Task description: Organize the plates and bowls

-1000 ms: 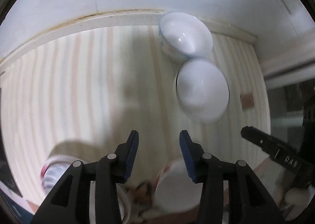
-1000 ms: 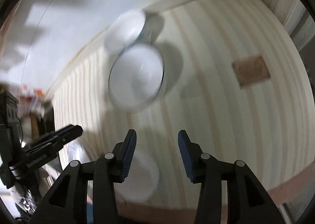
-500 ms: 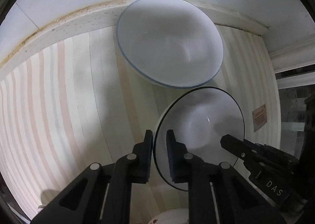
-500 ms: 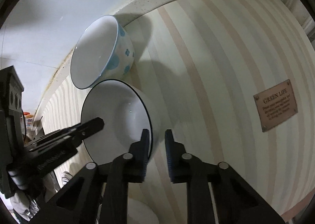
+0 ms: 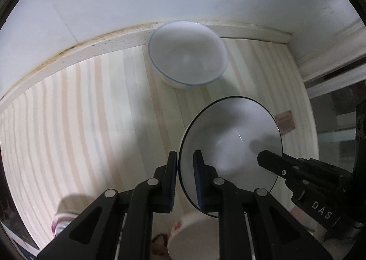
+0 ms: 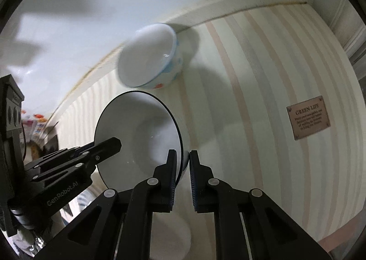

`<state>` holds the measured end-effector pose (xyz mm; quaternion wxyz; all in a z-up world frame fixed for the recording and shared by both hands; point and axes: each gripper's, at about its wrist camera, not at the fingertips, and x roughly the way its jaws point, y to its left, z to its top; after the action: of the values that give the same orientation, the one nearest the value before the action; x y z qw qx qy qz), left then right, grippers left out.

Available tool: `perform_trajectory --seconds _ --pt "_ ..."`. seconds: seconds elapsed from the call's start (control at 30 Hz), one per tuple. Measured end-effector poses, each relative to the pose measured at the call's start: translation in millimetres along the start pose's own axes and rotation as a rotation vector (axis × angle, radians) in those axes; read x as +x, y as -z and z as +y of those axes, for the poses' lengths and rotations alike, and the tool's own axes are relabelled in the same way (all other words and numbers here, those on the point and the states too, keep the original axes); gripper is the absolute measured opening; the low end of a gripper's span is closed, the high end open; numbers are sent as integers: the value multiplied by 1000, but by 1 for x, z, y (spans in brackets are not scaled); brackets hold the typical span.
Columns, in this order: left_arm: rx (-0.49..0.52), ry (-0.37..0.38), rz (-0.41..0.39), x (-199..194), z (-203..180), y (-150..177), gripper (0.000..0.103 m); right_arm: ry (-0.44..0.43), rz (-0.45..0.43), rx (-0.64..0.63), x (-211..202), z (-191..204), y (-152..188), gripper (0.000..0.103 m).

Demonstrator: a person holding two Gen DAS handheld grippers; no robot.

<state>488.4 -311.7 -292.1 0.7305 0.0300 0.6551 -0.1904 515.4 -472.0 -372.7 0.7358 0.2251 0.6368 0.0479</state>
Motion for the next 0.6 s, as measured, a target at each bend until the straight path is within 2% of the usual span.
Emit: perform_trajectory --seconds 0.3,0.6 --pt "31 16 -72 -54 -9 53 12 -13 -38 -71 -67 9 58 13" --pt "26 14 -51 -56 -11 98 12 -21 -34 -87 -89 14 115 13"
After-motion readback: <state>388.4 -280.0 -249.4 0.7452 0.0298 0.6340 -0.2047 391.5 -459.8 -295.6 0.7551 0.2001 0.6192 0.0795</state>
